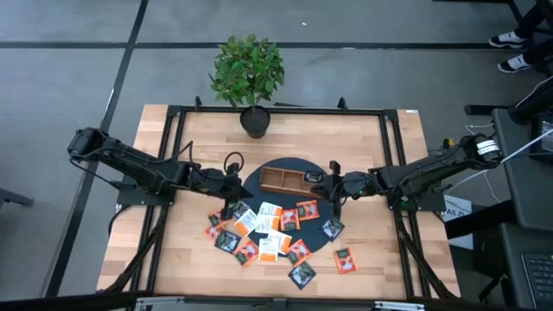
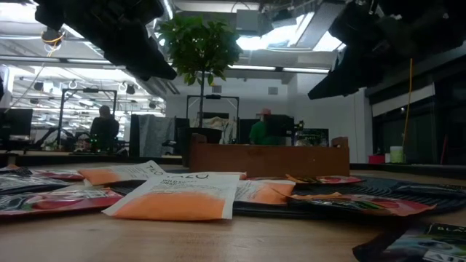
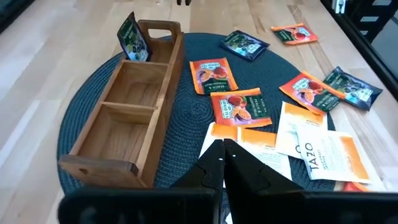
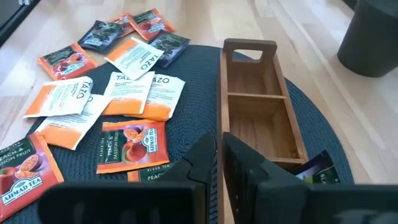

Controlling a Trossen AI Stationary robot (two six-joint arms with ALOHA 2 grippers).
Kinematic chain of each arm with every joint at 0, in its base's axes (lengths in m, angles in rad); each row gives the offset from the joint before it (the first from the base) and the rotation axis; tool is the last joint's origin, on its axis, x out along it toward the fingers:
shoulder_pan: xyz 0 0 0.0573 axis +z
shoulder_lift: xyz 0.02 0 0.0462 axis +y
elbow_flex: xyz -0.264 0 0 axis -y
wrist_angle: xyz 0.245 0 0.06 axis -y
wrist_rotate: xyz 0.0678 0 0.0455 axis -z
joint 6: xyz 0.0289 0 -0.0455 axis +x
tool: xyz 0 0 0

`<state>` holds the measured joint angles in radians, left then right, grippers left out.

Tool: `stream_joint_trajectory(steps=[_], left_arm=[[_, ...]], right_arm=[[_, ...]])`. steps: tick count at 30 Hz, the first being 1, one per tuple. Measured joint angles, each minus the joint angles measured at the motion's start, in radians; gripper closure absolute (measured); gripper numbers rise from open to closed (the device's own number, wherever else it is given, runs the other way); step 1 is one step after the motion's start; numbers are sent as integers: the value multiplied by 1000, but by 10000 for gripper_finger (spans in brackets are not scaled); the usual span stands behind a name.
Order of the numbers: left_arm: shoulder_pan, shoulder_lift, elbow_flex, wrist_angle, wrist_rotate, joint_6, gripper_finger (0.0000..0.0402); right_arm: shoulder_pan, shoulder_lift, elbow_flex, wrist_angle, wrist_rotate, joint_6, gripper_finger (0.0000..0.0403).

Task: Pick & Place Tea
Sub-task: Put the white tea bag into the middle of the wooden organizer

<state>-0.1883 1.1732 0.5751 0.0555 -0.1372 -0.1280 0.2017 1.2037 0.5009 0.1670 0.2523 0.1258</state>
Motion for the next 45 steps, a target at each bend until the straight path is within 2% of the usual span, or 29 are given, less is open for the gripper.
stream_joint_trajectory(steps=[6,21,26,33,36,40,45], left_arm=[[-10,6,0,-6,29,-60,384],[-68,28,0,-12,-11,-117,348],[-68,81,0,-15,-35,-209,310],[-64,149,0,-13,-23,-311,234],[-64,167,0,-16,4,-396,207],[-20,188,0,-13,137,-470,184],[84,230,0,-7,246,-421,178]], right_arm=[[0,0,0,2,0,1,364],[0,0,0,0,-1,-24,364],[0,0,0,3,-1,-24,363],[0,0,0,4,-1,-29,363],[0,0,0,8,-1,-33,363],[0,0,0,9,0,-51,363],[0,0,0,9,0,-49,363]])
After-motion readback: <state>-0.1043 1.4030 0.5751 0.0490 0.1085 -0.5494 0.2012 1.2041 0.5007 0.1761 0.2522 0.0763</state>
